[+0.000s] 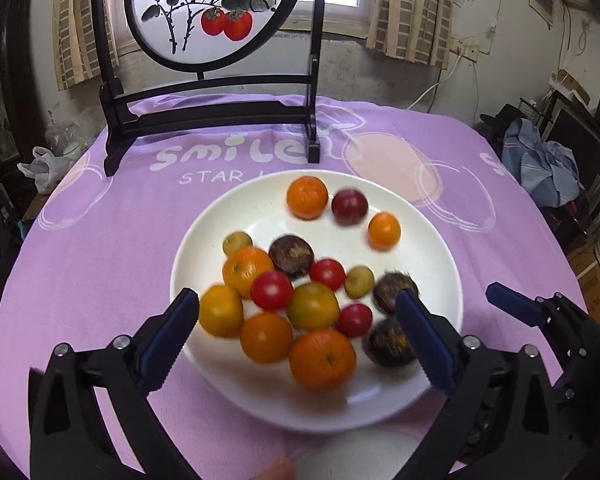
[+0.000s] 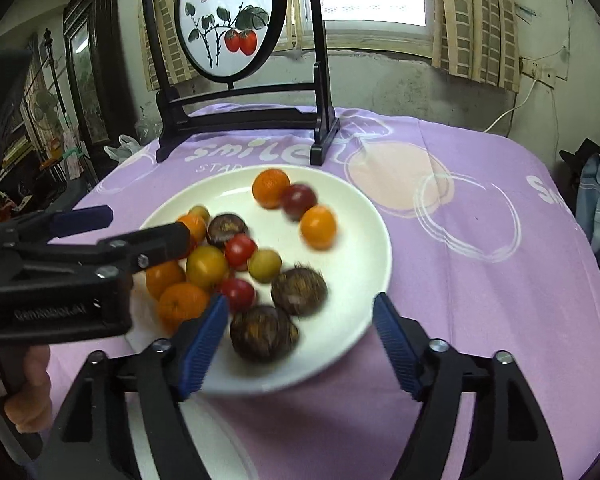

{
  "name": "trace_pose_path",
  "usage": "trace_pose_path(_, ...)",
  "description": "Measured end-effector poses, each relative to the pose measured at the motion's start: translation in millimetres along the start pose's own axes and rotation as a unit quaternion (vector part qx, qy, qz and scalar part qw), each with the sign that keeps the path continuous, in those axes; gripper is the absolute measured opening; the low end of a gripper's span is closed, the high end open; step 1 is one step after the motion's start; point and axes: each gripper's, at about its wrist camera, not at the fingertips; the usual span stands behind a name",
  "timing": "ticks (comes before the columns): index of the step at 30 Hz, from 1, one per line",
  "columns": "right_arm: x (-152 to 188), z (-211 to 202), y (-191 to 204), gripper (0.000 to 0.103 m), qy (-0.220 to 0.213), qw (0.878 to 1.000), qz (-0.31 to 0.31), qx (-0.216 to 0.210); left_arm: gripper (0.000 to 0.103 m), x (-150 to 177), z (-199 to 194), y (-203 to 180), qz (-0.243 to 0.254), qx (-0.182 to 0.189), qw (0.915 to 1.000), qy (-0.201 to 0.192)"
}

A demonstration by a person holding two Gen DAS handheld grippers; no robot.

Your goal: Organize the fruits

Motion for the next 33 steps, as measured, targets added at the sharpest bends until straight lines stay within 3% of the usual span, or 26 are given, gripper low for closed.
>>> trace_pose_path(3, 17.3, -6.1, -0.1, 0.099, 0.003, 1.0, 0.0, 0.009, 0.098, 22.5, -7.5, -3.4, 0.004, -0.007, 1.0, -0.002)
trace_pose_path(8, 39.7, -14.2, -2.9, 0.099, 0.01, 0.999, 0.007, 0.03, 0.099, 54.2, -13.7, -2.9, 0.005, -0.004, 0.9999, 0.011)
trace_pose_path(14, 71.8, -21.8, -6.7, 0.1, 0.011, 0.998, 0.002, 0.058, 0.099, 88.8, -14.6, 12.3, -0.022, 0.038, 0.9983, 0.038)
trace_pose_path(21, 94.5, -24.3, -21.6, 0.1, 0.017, 0.998, 0.022, 0.059, 0.099, 112.6, -22.2, 19.2, -0.023, 0.006, 0.9996, 0.014)
trace_pose_path(27, 98.8, -24.1, -26.1, 0.1, 0.018, 0.998, 0.027, 0.06, 0.099, 119.9, -16.7, 19.2, -0.014, 0.006, 0.9997, 0.021)
trace_pose_path(33, 106.1, -17.8, -25.5, 0.1, 0.036, 0.993, 0.016, 0.107, 0.099, 124.5, -1.4, 20.0, -0.01, -0.021, 0.9994, 0.026)
Point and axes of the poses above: each gripper's, at about its wrist camera, not at the fingertips, and z roughly the way its jaws point, y to its left, x to its underside, and after that the axes turned 11 degrees about y, right-handed
